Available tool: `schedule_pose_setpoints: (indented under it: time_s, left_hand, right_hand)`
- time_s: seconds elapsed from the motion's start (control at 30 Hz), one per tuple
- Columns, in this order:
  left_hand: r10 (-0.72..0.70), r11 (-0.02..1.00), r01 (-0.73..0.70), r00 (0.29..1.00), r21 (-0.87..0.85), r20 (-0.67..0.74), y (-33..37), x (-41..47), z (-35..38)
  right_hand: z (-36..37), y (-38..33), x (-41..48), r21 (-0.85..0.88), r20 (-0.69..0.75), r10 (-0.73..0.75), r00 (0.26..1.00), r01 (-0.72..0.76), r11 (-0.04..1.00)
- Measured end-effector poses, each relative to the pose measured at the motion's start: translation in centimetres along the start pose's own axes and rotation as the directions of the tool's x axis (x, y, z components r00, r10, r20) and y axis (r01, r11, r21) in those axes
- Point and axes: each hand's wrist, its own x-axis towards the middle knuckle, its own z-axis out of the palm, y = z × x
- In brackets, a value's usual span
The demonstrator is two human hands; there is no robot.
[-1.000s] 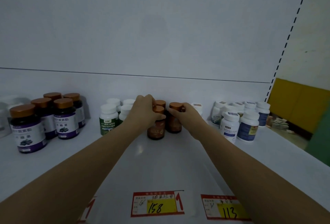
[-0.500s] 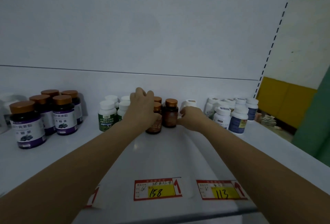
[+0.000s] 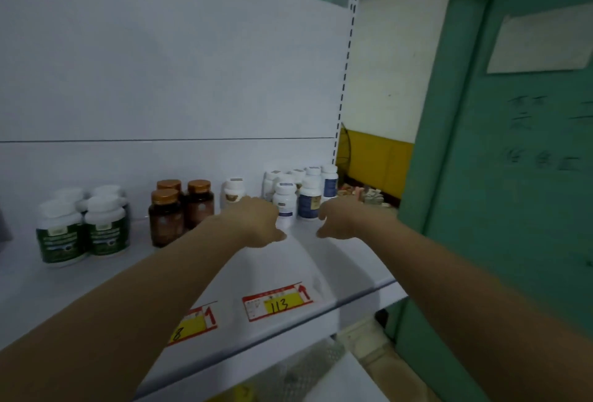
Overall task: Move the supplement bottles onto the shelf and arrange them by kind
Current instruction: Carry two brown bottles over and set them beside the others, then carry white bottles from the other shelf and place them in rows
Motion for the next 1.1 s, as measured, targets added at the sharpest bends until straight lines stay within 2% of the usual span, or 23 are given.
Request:
schedule_pose_setpoints:
  time_s: [0.13, 0.3, 0.4, 0.47, 0.6, 0.7, 0.8, 0.93, 1.0, 1.1]
  left_hand:
    - [0.075, 0.994, -0.078, 0.996, -0.070, -0.038, 3.7, 2.2, 0.7]
    - [0.079, 0.997, -0.081, 0.979, -0.005, -0.190, 8.0, 5.9, 1.1]
    - [0.002, 0.995, 0.025, 0.962, 0.094, -0.274, 9.9, 9.0, 0.9]
    - [-0.101, 0.982, 0.145, 0.946, 0.122, -0.308, 10.6, 11.0, 0.8]
    - [-0.329, 0.908, 0.386, 0.897, 0.162, -0.294, 11.1, 14.6, 1.2]
    - [-0.419, 0.863, 0.478, 0.858, 0.162, -0.298, 11.0, 16.5, 1.8]
    - [-0.445, 0.837, 0.516, 0.836, 0.184, -0.320, 11.0, 17.9, 2.5]
    - [-0.442, 0.838, 0.520, 0.826, 0.166, -0.350, 10.8, 19.2, 2.9]
    - [-0.441, 0.866, 0.492, 0.833, 0.082, -0.335, 10.6, 19.5, 3.1]
    - [-0.457, 0.884, 0.463, 0.824, -0.067, -0.335, 10.5, 19.8, 3.6]
  right_hand:
    - [0.1, 4.7, -1.1, 0.026, -0.004, 0.077, 0.997, -0.077, 0.997]
    - [0.5, 9.6, -0.1, 0.062, -0.030, 0.081, 0.996, -0.079, 0.995]
    - [0.8, 12.5, 2.0, 0.047, -0.023, 0.052, 0.998, -0.051, 0.998]
    - [0.9, 14.2, 4.1, 0.030, -0.016, 0.036, 0.999, -0.035, 0.999]
    - [1.1, 17.0, 8.8, 0.019, -0.010, -0.043, 0.999, 0.043, 0.999]
    - [1.3, 17.9, 12.4, 0.044, -0.014, -0.104, 0.995, 0.104, 0.994]
    - [1.6, 18.4, 16.3, 0.241, -0.062, -0.137, 0.989, 0.148, 0.959]
    - [2.2, 17.2, 20.6, 0.500, -0.118, -0.194, 0.974, 0.227, 0.836]
    - [2.7, 16.0, 21.8, 0.605, -0.167, -0.208, 0.964, 0.267, 0.750]
    - [3.3, 15.2, 23.0, 0.743, -0.257, -0.128, 0.958, 0.281, 0.607]
